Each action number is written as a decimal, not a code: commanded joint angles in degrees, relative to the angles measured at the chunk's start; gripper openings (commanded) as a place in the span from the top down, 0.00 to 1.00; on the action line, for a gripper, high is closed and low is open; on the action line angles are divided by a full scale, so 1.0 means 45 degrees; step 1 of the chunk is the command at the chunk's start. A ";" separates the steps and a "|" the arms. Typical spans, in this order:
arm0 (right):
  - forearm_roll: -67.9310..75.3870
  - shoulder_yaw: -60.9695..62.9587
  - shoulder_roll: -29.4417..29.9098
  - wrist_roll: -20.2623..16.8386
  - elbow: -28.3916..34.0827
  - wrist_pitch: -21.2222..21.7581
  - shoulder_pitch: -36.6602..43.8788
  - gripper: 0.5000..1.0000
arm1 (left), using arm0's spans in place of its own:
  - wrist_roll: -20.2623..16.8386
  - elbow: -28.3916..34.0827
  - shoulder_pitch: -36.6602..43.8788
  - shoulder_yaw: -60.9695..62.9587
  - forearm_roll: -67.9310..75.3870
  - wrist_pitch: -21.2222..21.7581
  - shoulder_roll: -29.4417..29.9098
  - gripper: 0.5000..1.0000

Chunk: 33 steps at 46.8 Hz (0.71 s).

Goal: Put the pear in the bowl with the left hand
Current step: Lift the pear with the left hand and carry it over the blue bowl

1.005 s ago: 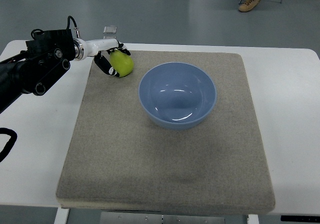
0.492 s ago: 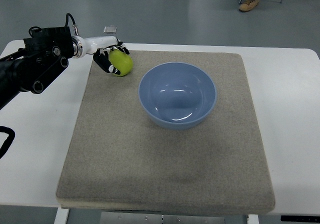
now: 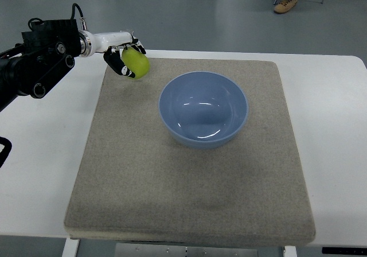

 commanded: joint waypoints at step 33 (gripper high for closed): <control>0.0000 -0.0014 0.0000 -0.0002 0.0000 0.0000 -0.0001 0.15 | -0.0176 -0.8306 -0.0191 -0.0736 -0.0900 -0.2469 0.3540 1.00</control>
